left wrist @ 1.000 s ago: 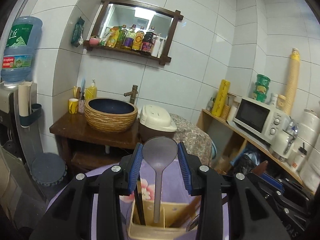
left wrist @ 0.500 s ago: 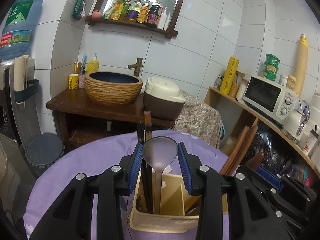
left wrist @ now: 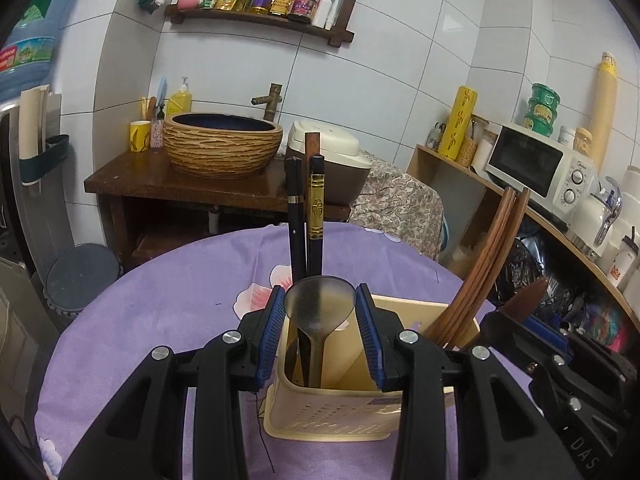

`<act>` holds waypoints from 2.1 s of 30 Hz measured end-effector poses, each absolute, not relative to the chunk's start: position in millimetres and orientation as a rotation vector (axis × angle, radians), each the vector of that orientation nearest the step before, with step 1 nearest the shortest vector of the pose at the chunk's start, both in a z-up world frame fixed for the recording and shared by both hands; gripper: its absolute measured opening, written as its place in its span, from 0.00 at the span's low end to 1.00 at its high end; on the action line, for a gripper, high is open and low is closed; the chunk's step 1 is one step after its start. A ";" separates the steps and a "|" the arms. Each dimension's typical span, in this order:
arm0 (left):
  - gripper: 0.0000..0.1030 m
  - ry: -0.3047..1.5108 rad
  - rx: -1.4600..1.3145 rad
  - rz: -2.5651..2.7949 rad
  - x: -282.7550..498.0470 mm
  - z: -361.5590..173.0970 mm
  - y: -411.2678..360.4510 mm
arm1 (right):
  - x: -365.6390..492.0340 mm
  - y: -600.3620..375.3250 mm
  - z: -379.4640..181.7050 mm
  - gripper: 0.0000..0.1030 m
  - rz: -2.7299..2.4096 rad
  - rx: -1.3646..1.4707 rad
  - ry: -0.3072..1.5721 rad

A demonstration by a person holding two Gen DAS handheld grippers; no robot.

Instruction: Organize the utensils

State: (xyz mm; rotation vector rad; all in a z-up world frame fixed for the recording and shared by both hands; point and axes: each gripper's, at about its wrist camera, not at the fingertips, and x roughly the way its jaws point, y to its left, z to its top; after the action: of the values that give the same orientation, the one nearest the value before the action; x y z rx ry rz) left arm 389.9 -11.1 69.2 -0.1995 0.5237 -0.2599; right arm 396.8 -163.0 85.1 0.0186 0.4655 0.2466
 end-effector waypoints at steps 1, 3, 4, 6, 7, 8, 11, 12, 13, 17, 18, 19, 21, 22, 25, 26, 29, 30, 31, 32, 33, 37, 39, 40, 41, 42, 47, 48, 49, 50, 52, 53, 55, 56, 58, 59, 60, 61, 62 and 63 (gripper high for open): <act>0.36 0.526 -0.211 -0.261 389.8 69.8 -10.0 | 396.9 -164.4 83.9 0.16 0.245 0.020 0.463; 0.38 0.525 -0.217 -0.268 387.4 72.0 -8.4 | 395.4 -167.3 82.8 0.18 0.249 0.027 0.451; 0.44 0.522 -0.214 -0.269 385.9 73.0 -7.8 | 394.4 -168.2 82.3 0.24 0.252 0.027 0.449; 0.51 0.506 -0.217 -0.267 380.0 76.4 -4.7 | 390.6 -169.5 83.0 0.33 0.256 0.029 0.432; 0.53 0.502 -0.223 -0.269 377.5 77.9 -3.2 | 387.7 -170.4 83.5 0.38 0.256 0.029 0.423; 0.54 0.497 -0.231 -0.274 373.8 79.4 -1.0 | 385.4 -171.4 83.9 0.39 0.257 0.030 0.418; 0.64 0.467 -0.236 -0.262 356.5 81.2 5.9 | 371.4 -176.3 84.5 0.54 0.251 0.031 0.395; 0.68 0.452 -0.237 -0.257 347.8 80.3 8.4 | 364.0 -179.7 84.3 0.57 0.250 0.037 0.385; 0.73 0.445 -0.236 -0.255 340.7 78.6 10.7 | 356.4 -183.0 83.4 0.63 0.248 0.037 0.376; 0.86 0.417 -0.215 -0.217 297.8 60.3 22.7 | 320.0 -194.8 71.8 0.83 0.216 -0.002 0.368; 0.88 0.412 -0.216 -0.202 283.6 53.4 26.2 | 310.8 -197.7 66.8 0.84 0.203 -0.013 0.369; 0.90 0.412 -0.215 -0.195 274.0 48.7 27.4 | 299.0 -200.9 59.4 0.86 0.190 -0.023 0.376; 0.93 0.415 -0.196 -0.186 244.5 34.4 28.5 | 276.1 -207.6 44.4 0.88 0.172 -0.025 0.388; 0.95 0.418 -0.188 -0.175 234.2 29.2 28.1 | 261.6 -210.7 35.2 0.89 0.165 -0.024 0.393; 0.95 0.430 -0.141 -0.147 191.2 9.5 22.3 | 220.3 -215.2 8.6 0.93 0.152 -0.025 0.416; 0.95 0.429 -0.136 -0.137 177.6 4.5 20.8 | 210.3 -215.8 3.3 0.93 0.151 -0.024 0.419; 0.95 0.422 -0.120 -0.138 137.7 -3.2 13.7 | 165.5 -214.5 -11.7 0.93 0.153 -0.022 0.406; 0.95 0.416 -0.113 -0.140 127.8 -3.7 12.4 | 153.2 -213.1 -13.8 0.93 0.156 -0.022 0.400; 0.95 0.407 -0.107 -0.136 115.1 -4.3 11.1 | 141.2 -211.9 -14.5 0.93 0.164 -0.022 0.394; 0.95 0.401 -0.105 -0.130 106.3 -4.8 10.1 | 132.6 -211.4 -14.9 0.94 0.167 -0.022 0.388; 0.95 0.394 -0.104 -0.126 91.8 -4.9 10.2 | 118.9 -210.8 -14.5 0.94 0.169 -0.021 0.379; 0.95 0.359 -0.118 -0.097 53.5 -1.9 11.8 | 69.9 -207.8 -11.7 0.94 0.189 -0.014 0.330; 0.95 0.347 -0.109 -0.082 37.9 -1.3 11.0 | 53.0 -202.0 -9.9 0.94 0.182 -0.050 0.313; 0.95 0.349 -0.103 -0.076 31.0 -0.8 10.4 | 47.3 -199.5 -8.4 0.94 0.179 -0.058 0.306; 0.95 0.349 -0.102 -0.074 26.6 -1.0 9.7 | 43.4 -197.7 -6.5 0.94 0.184 -0.057 0.302; 0.95 0.348 -0.100 -0.076 22.7 0.1 9.2 | 40.3 -196.1 -4.9 0.94 0.191 -0.057 0.299; 0.95 0.314 -0.087 -0.068 11.9 5.1 9.0 | 31.0 -192.2 -1.4 0.94 0.206 -0.059 0.284; 0.95 0.309 -0.087 -0.067 10.1 4.9 8.8 | 29.3 -192.1 -0.4 0.94 0.208 -0.055 0.280; 0.95 0.306 -0.090 -0.068 9.0 5.3 9.4 | 27.3 -191.8 0.7 0.94 0.210 -0.054 0.276; 0.95 0.304 -0.094 -0.070 6.5 4.6 10.4 | 25.7 -191.4 1.8 0.94 0.209 -0.057 0.270; 0.95 0.304 -0.097 -0.068 7.1 4.9 10.4 | 23.6 -191.1 3.7 0.94 0.205 -0.059 0.260; 0.95 0.303 -0.097 -0.066 5.2 4.2 10.1 | 23.2 -191.3 3.9 0.94 0.204 -0.059 0.258; 0.95 0.302 -0.097 -0.067 4.4 4.0 10.5 | 23.2 -191.4 4.0 0.94 0.205 -0.058 0.259; 0.95 0.303 -0.097 -0.066 4.4 3.9 10.6 | 22.7 -191.5 4.2 0.94 0.207 -0.055 0.262; 0.95 0.300 -0.096 -0.064 4.0 3.9 10.8 | 22.7 -191.0 5.6 0.94 0.210 -0.056 0.263; 0.95 0.299 -0.095 -0.063 3.4 3.9 10.6 | 22.0 -190.6 5.8 0.94 0.211 -0.058 0.262; 0.95 0.296 -0.094 -0.061 3.1 4.0 10.5 | 22.4 -190.5 6.0 0.94 0.211 -0.058 0.262; 0.95 0.296 -0.093 -0.061 2.9 4.0 10.2 | 22.4 -190.4 5.9 0.94 0.210 -0.058 0.263; 0.95 0.297 -0.093 -0.062 2.6 4.0 10.2 | 22.4 -190.4 5.8 0.94 0.210 -0.058 0.263; 0.95 0.298 -0.093 -0.063 2.3 4.0 10.0 | 22.1 -190.3 5.9 0.94 0.209 -0.058 0.263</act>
State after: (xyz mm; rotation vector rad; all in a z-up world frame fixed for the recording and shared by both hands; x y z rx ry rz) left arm 2.3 10.0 4.0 -0.0929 0.2979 -0.0627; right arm 22.1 -190.3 5.9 -0.0582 0.2632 0.2091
